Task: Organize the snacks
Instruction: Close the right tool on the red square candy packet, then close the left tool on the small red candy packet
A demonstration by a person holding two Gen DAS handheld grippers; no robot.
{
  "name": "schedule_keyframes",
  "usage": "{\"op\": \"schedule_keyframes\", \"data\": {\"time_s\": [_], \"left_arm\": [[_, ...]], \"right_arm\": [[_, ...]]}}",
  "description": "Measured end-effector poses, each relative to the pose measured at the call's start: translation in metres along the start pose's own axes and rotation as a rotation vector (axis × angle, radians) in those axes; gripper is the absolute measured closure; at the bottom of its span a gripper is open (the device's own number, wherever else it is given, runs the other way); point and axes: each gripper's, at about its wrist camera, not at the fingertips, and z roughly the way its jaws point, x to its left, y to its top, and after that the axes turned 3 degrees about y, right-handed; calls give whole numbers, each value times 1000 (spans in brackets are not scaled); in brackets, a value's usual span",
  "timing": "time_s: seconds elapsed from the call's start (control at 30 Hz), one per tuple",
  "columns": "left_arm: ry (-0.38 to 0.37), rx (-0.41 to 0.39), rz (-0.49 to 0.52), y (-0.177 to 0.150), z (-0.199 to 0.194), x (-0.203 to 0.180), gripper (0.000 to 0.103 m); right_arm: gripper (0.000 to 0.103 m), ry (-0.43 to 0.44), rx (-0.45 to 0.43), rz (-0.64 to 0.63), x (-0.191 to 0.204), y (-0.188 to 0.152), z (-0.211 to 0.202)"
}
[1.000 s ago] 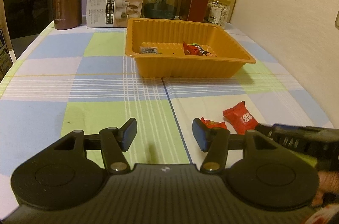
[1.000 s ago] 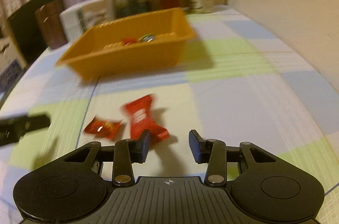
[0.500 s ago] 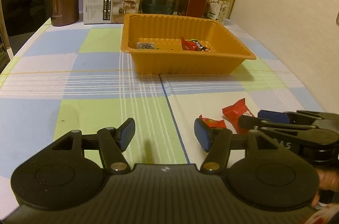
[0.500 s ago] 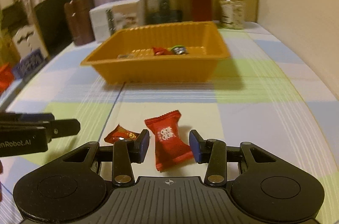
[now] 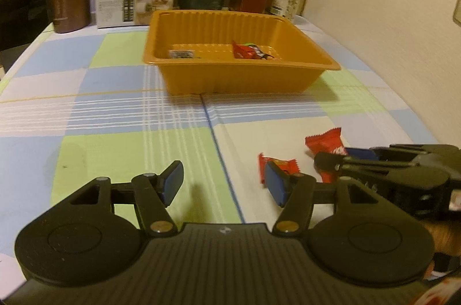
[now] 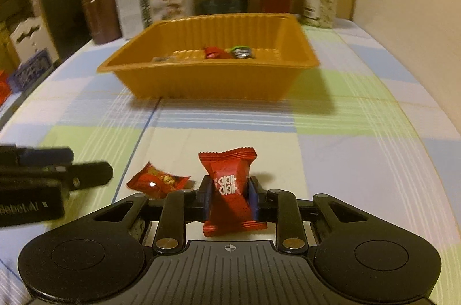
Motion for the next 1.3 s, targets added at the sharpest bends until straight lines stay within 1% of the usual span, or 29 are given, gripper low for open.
{"op": "schedule_keyframes", "data": {"time_s": [0.1,0.2,0.43,0.5,0.63,0.73,0.77,0.8,0.83,0.9,0.93,0.97,1.0,1.03,1.3], "left_arm": [[-19,1,28,0,5,-8,44],[-39,2,51,0,10,-17,44],[-71,2,95,-2,21,-37,44],[-70,5,113,-3,24,-42,44],[-38,2,150,-6,32,-50,46],[-38,4,167,-7,36,-54,46],[-37,4,168,-7,36,-55,48],[-35,3,169,-7,36,-55,53],[-32,3,170,-7,37,-56,55],[-27,8,162,-7,38,-55,62],[-25,8,157,-7,38,-54,63],[-26,7,153,-7,37,-53,67],[-28,7,151,-6,36,-53,79],[-25,13,153,-6,37,-53,82],[-28,6,144,-5,31,-51,83]], "right_arm": [[78,-18,-25,75,-13,3,-11],[78,-29,-38,121,-23,5,-20],[78,-31,-47,173,-35,4,-29],[78,-29,-48,178,-37,4,-30],[78,-29,-51,187,-39,3,-29],[78,-29,-50,192,-41,3,-28],[78,-30,-51,194,-42,2,-28],[78,-30,-50,195,-42,2,-28],[78,-30,-50,197,-43,2,-28],[78,-29,-51,198,-43,3,-28],[78,-28,-51,198,-43,3,-28],[78,-27,-51,198,-43,3,-28],[78,-28,-52,199,-43,3,-28],[78,-28,-51,199,-43,3,-28],[78,-18,-57,190,-37,4,-30]]}}
